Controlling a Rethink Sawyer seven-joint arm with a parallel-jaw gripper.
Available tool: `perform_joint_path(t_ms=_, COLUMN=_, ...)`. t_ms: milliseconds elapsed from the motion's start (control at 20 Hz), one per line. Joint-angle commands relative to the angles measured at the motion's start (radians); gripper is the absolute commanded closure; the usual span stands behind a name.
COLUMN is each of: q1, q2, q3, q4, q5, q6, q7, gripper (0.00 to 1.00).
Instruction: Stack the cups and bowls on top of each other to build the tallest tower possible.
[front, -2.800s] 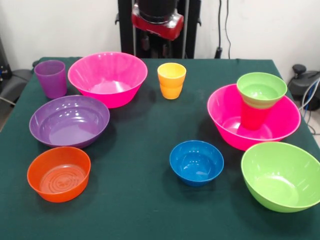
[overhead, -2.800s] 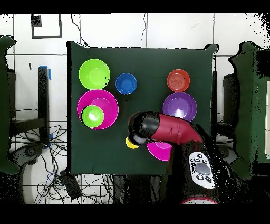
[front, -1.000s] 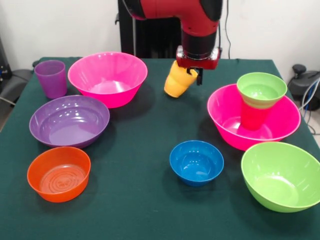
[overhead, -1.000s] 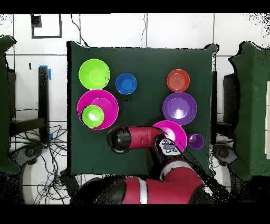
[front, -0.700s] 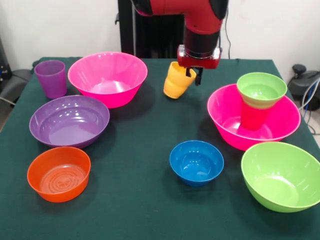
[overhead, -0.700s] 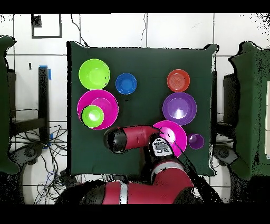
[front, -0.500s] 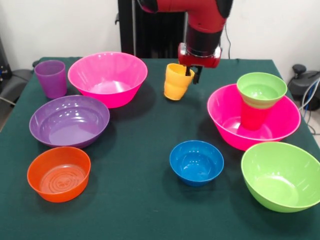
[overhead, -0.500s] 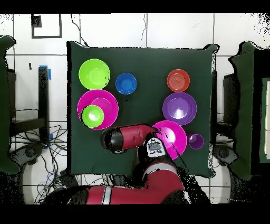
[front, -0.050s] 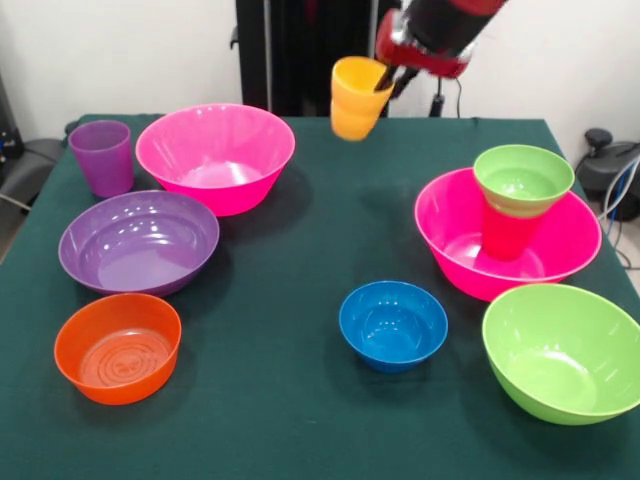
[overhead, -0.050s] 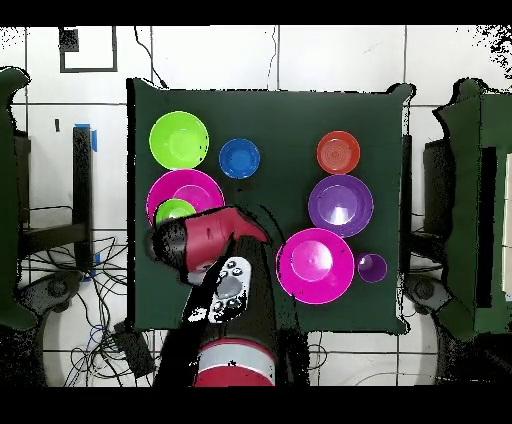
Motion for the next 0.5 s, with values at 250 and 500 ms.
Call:
perform_joint_path(t_ms=250, q1=0.024, q2=-0.008, q3=0.035, q4=-0.223, q5=-0.002, q6=0.226, q7=0.073, gripper=1.0)
perform_joint_path(t_ms=500, q1=0.018, q2=-0.012, q3=0.061, q4=-0.249, q5=0.053, q6=0.24, q7=0.084, gripper=1.0)
